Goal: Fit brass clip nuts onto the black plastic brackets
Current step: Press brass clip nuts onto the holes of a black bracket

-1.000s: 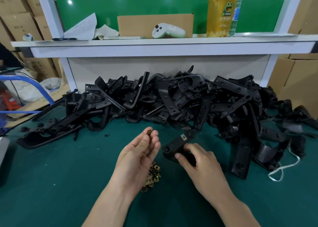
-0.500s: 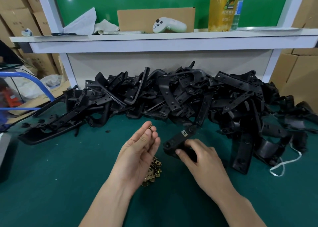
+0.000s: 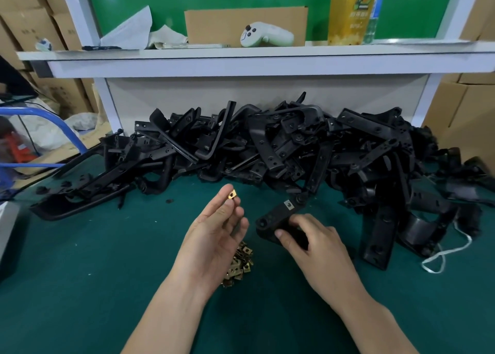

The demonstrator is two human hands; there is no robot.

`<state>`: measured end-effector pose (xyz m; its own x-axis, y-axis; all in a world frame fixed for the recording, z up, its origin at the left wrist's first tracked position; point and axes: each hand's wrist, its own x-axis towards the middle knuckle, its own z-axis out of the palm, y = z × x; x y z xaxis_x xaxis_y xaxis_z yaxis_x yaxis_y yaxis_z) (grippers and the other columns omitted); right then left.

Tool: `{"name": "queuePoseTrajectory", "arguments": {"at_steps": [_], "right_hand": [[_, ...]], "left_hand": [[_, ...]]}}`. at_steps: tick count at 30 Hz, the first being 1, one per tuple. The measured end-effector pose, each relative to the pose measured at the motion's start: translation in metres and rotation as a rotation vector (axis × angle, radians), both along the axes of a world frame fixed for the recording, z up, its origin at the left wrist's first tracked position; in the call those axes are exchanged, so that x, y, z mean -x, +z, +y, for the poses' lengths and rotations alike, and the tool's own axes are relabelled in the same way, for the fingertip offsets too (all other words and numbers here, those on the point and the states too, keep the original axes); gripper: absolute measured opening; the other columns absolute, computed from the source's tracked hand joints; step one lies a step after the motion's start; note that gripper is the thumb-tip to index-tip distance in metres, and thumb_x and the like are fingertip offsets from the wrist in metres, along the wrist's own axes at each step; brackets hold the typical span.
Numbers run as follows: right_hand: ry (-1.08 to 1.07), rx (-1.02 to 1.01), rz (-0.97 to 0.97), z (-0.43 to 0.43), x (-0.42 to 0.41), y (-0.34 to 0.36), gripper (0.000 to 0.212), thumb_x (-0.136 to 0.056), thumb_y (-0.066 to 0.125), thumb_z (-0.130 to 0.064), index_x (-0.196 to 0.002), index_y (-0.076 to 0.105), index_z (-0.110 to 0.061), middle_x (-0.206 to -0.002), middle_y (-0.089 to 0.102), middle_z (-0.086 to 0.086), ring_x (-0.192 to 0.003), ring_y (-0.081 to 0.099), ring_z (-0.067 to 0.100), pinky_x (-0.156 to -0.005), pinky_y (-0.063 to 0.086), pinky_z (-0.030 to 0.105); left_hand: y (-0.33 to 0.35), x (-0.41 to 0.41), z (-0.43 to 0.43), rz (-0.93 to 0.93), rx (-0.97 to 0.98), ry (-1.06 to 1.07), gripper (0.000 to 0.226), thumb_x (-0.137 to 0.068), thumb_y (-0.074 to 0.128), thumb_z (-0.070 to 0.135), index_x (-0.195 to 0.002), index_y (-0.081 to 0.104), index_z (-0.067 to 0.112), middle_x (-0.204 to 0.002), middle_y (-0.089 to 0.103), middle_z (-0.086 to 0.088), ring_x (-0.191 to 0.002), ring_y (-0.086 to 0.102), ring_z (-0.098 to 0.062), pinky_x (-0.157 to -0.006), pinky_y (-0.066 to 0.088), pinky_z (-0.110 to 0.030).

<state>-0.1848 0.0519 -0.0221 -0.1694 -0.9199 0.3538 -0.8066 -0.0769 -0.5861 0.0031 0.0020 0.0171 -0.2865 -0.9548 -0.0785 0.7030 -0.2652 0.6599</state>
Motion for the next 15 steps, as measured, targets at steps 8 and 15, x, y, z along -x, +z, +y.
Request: {"name": "queuePoseTrajectory", "arguments": {"at_steps": [8, 15], "right_hand": [[0.0, -0.005, 0.004, -0.0004, -0.0002, 0.0005, 0.055, -0.086, 0.034, -0.074, -0.118, 0.058, -0.036, -0.11, 0.057, -0.025, -0.094, 0.046, 0.012, -0.081, 0.042, 0.029], [0.001, -0.019, 0.001, -0.0001, 0.0001, 0.0007, 0.056, -0.086, 0.034, -0.075, -0.12, 0.057, -0.037, -0.112, 0.055, -0.027, -0.096, 0.045, 0.012, -0.079, 0.039, 0.027]], "left_hand": [[-0.0015, -0.0001, 0.0018, -0.064, -0.012, 0.011, 0.029, -0.091, 0.061, 0.008, -0.111, 0.078, 0.02, -0.086, 0.065, 0.001, -0.071, 0.063, -0.01, -0.071, 0.055, -0.028], [0.0032, 0.0018, 0.0029, 0.011, -0.067, 0.019, 0.049, -0.07, 0.063, 0.008, -0.117, 0.069, 0.016, -0.079, 0.06, 0.0, -0.064, 0.056, -0.013, -0.071, 0.048, -0.032]]}}
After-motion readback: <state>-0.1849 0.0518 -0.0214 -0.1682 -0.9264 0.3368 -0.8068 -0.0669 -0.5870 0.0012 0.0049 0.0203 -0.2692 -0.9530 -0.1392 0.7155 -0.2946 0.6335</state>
